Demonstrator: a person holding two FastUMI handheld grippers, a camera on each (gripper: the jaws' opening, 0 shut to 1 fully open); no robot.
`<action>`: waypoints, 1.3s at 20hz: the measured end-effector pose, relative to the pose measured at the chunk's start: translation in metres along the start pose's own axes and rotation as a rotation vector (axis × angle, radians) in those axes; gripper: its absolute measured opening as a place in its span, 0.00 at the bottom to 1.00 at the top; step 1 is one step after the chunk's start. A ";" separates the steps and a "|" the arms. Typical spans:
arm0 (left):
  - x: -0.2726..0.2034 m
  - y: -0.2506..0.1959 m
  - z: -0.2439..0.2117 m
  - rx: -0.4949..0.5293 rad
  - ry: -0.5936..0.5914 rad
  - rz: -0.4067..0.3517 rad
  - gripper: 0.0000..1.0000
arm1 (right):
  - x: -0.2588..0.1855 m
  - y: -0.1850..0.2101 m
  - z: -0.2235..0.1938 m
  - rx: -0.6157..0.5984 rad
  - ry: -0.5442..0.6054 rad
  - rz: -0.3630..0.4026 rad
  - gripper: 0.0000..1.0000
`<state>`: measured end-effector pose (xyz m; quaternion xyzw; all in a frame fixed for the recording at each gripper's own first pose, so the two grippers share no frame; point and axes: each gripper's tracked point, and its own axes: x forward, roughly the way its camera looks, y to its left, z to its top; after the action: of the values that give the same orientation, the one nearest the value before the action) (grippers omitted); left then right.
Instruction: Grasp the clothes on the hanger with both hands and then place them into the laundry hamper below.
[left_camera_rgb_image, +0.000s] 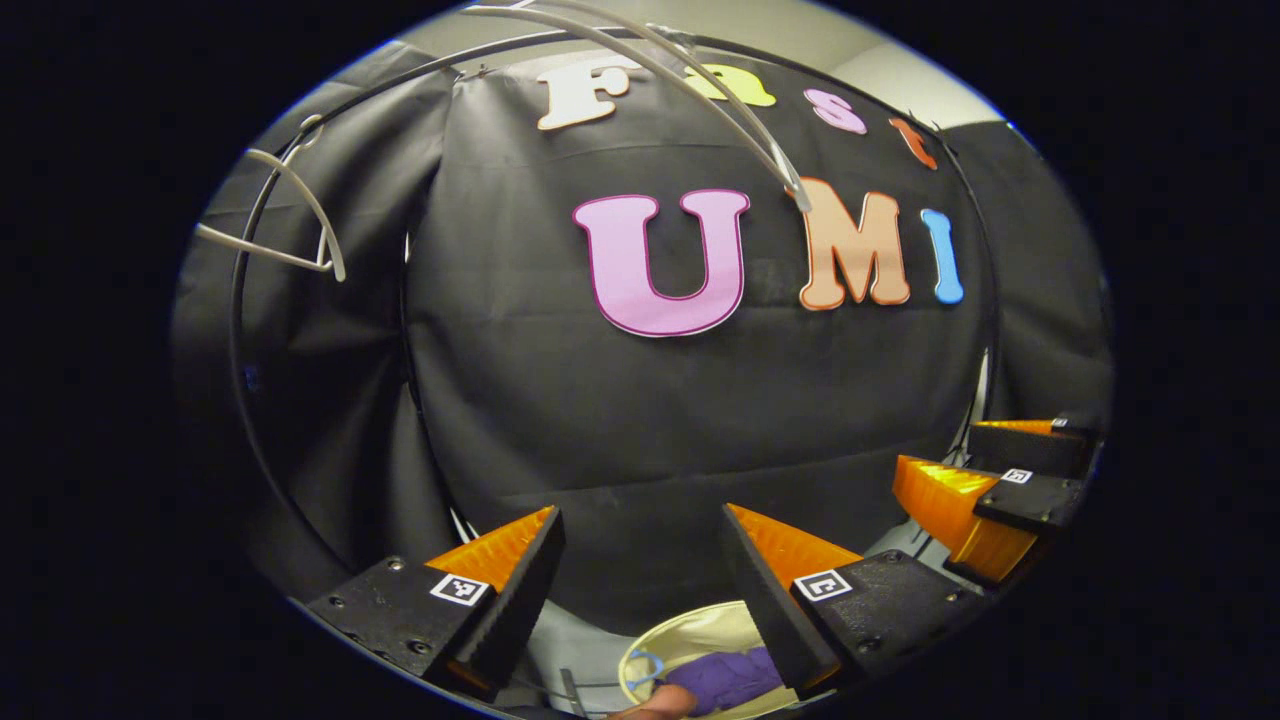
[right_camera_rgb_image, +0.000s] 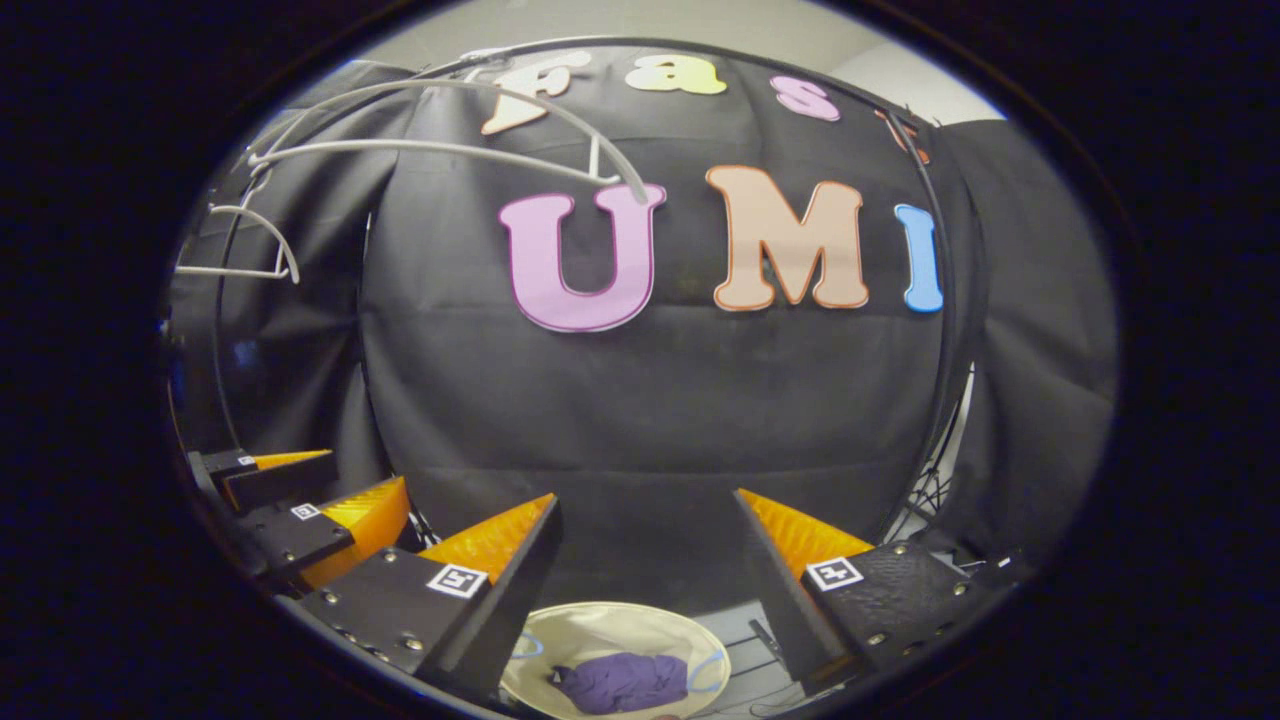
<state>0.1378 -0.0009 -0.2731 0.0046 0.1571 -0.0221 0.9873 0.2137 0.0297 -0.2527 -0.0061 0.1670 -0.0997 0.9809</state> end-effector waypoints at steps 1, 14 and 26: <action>-0.004 0.000 0.010 -0.017 -0.008 -0.009 0.96 | -0.005 0.000 0.006 0.002 -0.013 0.003 1.00; -0.086 0.003 0.123 -0.053 -0.174 -0.018 0.94 | -0.083 0.002 0.088 0.055 -0.192 0.068 1.00; -0.168 -0.003 0.164 -0.065 -0.268 -0.036 0.93 | -0.177 0.010 0.115 0.044 -0.291 0.169 1.00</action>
<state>0.0290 0.0010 -0.0654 -0.0330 0.0246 -0.0350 0.9985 0.0902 0.0719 -0.0868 0.0150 0.0211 -0.0185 0.9995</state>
